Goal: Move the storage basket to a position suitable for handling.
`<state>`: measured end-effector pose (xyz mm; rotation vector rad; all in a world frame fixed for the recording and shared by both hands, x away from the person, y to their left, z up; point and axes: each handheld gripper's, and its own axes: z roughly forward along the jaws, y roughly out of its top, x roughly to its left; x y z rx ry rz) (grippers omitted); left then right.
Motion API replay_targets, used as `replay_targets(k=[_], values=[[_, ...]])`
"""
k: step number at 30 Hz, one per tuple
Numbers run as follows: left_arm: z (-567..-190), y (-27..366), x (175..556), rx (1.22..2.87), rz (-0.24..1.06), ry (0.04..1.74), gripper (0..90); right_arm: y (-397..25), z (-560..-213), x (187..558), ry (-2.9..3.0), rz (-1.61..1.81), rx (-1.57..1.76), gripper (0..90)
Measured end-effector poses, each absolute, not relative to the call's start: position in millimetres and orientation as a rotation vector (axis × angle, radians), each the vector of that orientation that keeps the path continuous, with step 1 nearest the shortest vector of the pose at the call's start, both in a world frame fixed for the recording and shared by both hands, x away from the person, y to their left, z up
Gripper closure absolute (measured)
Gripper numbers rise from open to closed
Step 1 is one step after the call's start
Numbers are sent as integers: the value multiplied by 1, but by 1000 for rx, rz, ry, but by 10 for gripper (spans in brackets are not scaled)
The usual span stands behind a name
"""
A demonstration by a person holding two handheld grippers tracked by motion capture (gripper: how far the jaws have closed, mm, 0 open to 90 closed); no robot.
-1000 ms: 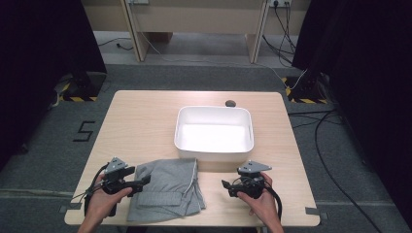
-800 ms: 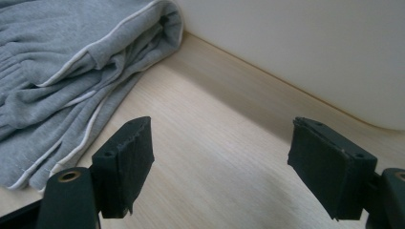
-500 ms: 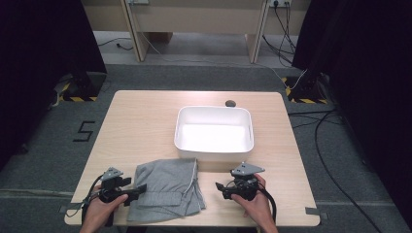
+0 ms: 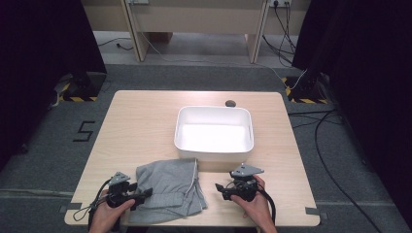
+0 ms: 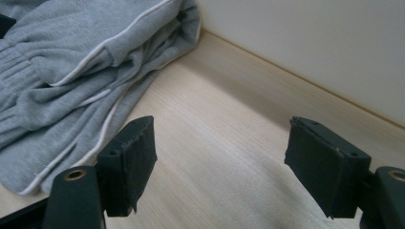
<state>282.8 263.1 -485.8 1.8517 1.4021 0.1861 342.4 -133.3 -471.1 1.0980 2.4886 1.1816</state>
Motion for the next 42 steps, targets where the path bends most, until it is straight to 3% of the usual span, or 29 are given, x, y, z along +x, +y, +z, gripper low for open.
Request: replay_targets(k=[7, 36, 40, 42], values=[[-484, 243, 280, 1914, 178, 1296, 465, -134, -470, 342, 2481, 1192, 1095, 266], [-481, 147, 306, 2038, 112, 1079, 463, -156, -447, 342, 2364, 1211, 1111, 267], [-481, 145, 308, 2033, 112, 1080, 432, -157, -448, 342, 2369, 1201, 1114, 267], [-481, 148, 307, 2007, 133, 1098, 374, -158, -449, 342, 2371, 1197, 1119, 268]])
